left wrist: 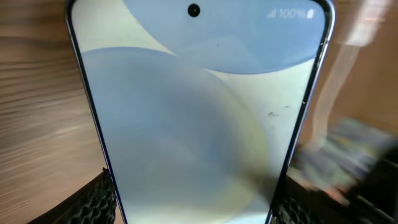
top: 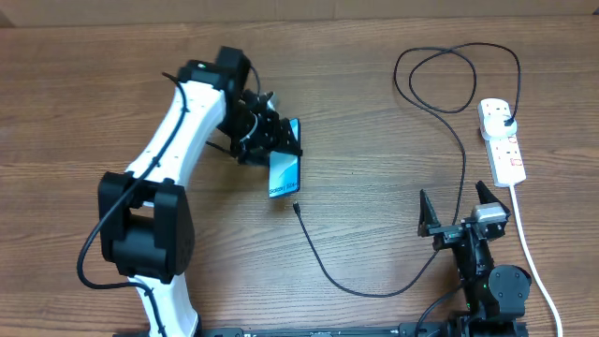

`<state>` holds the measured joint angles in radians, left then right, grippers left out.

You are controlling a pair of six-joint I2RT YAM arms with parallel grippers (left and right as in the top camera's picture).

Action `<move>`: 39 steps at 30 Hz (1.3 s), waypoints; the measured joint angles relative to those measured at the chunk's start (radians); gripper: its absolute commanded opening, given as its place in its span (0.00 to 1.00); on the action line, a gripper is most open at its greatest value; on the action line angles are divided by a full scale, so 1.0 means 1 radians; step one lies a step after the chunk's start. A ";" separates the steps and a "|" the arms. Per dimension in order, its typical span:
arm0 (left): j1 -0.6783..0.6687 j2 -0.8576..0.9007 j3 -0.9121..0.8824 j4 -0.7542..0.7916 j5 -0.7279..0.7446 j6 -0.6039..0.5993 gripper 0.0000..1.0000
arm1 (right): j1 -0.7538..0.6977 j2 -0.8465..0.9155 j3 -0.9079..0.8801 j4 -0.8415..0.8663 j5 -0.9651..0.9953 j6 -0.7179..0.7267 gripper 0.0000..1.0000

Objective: Plug charger to phone and switch on socket

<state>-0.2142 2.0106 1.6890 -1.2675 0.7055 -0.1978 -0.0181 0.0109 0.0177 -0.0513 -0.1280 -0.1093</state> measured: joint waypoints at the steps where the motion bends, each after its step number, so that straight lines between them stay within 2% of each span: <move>1: 0.013 0.000 0.000 -0.006 0.060 0.017 0.63 | 0.000 0.000 0.000 0.018 -0.003 0.005 1.00; 5: 0.053 0.000 0.000 -0.031 0.285 0.073 0.69 | 0.000 0.000 0.000 0.028 -0.066 0.101 1.00; 10: 0.066 0.000 0.000 -0.039 0.535 0.104 0.69 | 0.000 0.000 0.000 -0.006 -0.168 0.358 1.00; 13: 0.065 0.000 0.000 -0.039 0.660 0.105 0.69 | 0.000 0.000 0.002 -0.035 -0.199 0.436 1.00; 16: 0.065 0.000 0.000 -0.037 0.738 0.105 0.69 | 0.000 0.034 0.040 -0.134 -0.212 0.482 1.00; 21: 0.065 0.000 0.000 -0.034 0.789 0.101 0.69 | 0.000 0.220 0.304 -0.317 -0.223 0.505 1.00; 27: 0.065 0.000 0.001 -0.035 0.809 0.071 0.69 | 0.001 0.632 0.800 -0.729 -0.234 0.434 1.00; 31: 0.066 0.000 0.001 -0.034 0.813 0.010 0.69 | 0.001 0.888 1.027 -0.882 -0.289 0.401 1.00; 33: 0.066 0.000 0.001 -0.034 0.814 -0.024 0.68 | 0.001 0.991 1.090 -0.893 -0.358 0.386 0.78; 35: 0.066 0.000 0.001 -0.034 0.814 -0.057 0.68 | 0.005 1.070 1.112 -0.895 -0.427 0.379 0.65; 39: 0.066 0.000 0.001 -0.034 0.814 -0.112 0.68 | 0.062 1.214 1.114 -0.965 -0.435 0.355 0.60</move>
<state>-0.1478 2.0106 1.6897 -1.3018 1.5200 -0.3099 0.0437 1.2251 1.1320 -1.0161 -0.5632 0.2459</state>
